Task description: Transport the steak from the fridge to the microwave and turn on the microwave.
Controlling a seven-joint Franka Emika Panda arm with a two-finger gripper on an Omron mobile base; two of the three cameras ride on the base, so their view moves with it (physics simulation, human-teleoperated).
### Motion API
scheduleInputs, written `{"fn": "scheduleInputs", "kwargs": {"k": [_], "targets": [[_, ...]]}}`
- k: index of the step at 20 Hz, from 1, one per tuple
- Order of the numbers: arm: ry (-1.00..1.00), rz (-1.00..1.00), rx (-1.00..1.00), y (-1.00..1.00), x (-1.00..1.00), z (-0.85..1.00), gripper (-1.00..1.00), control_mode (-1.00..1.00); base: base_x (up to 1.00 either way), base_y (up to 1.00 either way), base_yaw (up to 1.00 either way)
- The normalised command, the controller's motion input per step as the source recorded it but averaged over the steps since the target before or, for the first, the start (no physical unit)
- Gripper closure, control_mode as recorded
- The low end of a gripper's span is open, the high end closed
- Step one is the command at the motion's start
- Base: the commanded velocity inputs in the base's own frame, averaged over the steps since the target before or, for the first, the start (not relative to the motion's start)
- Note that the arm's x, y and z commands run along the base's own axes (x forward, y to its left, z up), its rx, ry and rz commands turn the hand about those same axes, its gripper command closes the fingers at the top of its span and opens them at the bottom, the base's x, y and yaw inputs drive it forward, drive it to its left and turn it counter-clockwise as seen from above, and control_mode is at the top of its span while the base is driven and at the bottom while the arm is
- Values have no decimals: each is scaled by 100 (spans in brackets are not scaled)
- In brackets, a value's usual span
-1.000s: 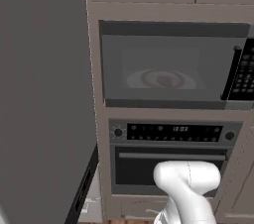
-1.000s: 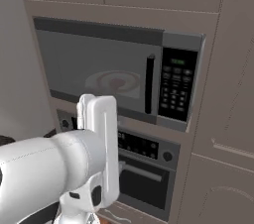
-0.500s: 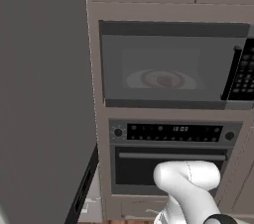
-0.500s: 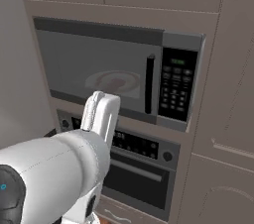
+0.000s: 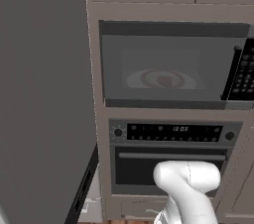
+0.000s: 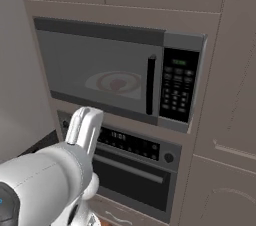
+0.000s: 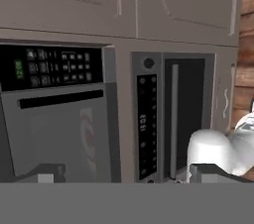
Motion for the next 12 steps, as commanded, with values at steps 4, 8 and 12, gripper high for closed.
{"fn": "scheduleInputs", "kwargs": {"k": [4,8,12], "targets": [[0,8,12,-3,41,0,-100,-100,0,0,0],[0,13,26,-46,12,0,-100,-100,0,0,0],[0,12,23,-34,36,0,-100,-100,0,0,0]]}}
